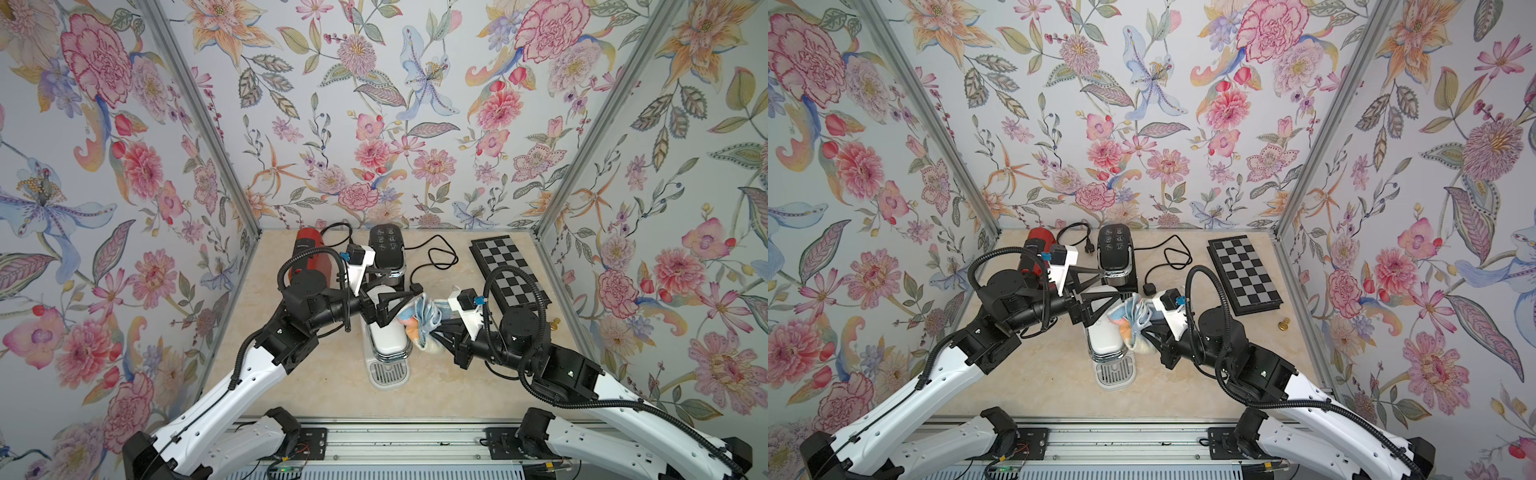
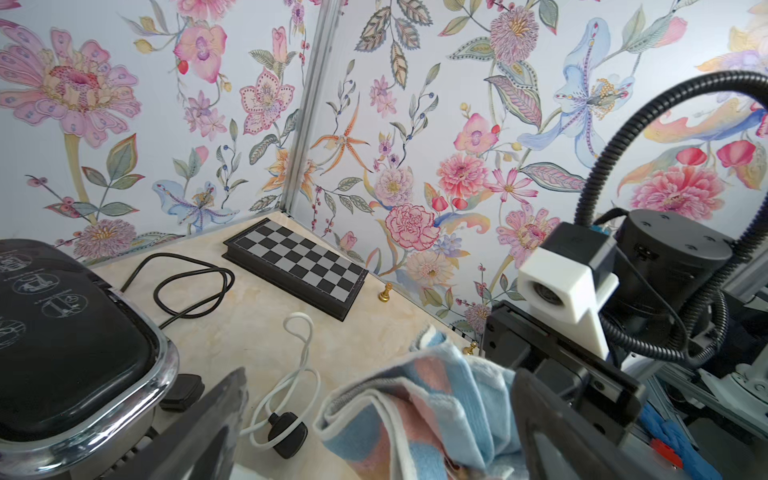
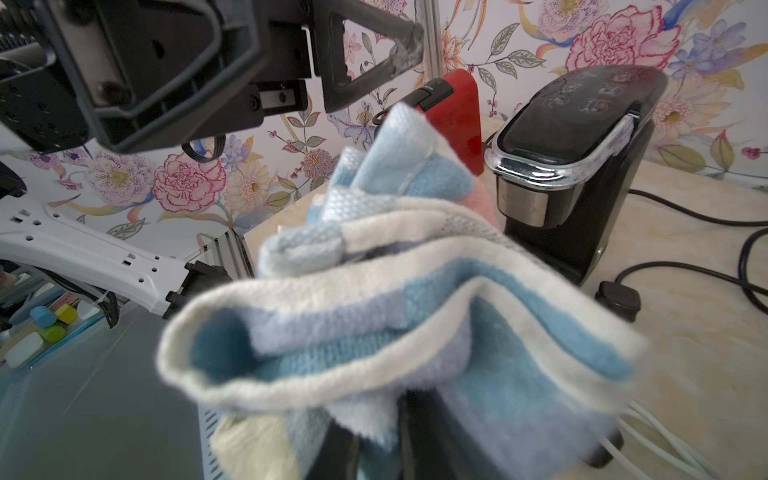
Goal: Wipe the surface of a coffee machine
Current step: Adjust the cleaning item.
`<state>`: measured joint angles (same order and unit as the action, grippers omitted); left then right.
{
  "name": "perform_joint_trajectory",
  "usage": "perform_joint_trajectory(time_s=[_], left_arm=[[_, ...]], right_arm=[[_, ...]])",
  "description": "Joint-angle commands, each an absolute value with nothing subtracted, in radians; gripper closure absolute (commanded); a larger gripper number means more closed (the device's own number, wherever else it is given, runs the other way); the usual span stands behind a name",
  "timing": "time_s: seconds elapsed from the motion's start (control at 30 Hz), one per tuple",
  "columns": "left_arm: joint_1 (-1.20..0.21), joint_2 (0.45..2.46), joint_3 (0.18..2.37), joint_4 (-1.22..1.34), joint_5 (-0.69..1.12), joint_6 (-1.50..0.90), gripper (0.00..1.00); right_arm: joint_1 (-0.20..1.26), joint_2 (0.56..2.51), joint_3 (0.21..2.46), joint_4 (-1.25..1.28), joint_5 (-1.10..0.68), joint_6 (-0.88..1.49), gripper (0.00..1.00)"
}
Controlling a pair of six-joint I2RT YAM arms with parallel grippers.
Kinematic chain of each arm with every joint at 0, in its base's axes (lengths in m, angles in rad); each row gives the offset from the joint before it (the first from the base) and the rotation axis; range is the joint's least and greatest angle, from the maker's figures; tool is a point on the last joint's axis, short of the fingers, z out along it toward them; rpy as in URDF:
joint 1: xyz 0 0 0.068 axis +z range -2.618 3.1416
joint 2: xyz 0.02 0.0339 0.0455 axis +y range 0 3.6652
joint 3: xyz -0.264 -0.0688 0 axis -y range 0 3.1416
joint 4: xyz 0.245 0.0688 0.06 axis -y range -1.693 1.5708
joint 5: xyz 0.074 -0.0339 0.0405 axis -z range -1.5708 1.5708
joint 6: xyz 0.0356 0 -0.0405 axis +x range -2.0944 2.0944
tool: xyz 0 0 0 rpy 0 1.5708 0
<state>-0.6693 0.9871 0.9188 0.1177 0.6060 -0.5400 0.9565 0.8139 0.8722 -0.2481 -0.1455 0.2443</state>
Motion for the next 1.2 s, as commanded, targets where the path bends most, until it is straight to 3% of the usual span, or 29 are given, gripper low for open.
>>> perform_joint_trajectory(time_s=[0.0,0.4,0.67,0.83,0.93,1.17], left_arm=[[-0.689,0.956,0.856,0.198,0.670,-0.582,0.01],[-0.707,0.875,0.743,0.443,0.835,-0.714,0.07],[-0.707,0.908,0.718,0.551,0.869,-0.775,0.38],[-0.711,0.907,0.712,0.560,0.886,-0.781,0.33],[-0.712,0.910,0.714,0.567,0.889,-0.786,0.36],[-0.733,0.932,0.704,0.623,0.916,-0.809,0.61]], right_arm=[[0.955,0.848,0.933,-0.161,-0.190,0.261,1.00],[0.941,0.899,0.917,0.069,-0.370,0.238,1.00],[0.945,0.886,0.886,0.149,-0.437,0.257,1.00],[0.946,0.873,0.867,0.190,-0.462,0.252,1.00],[0.945,0.890,0.872,0.204,-0.495,0.246,1.00],[0.952,0.910,0.868,0.239,-0.535,0.226,1.00]])
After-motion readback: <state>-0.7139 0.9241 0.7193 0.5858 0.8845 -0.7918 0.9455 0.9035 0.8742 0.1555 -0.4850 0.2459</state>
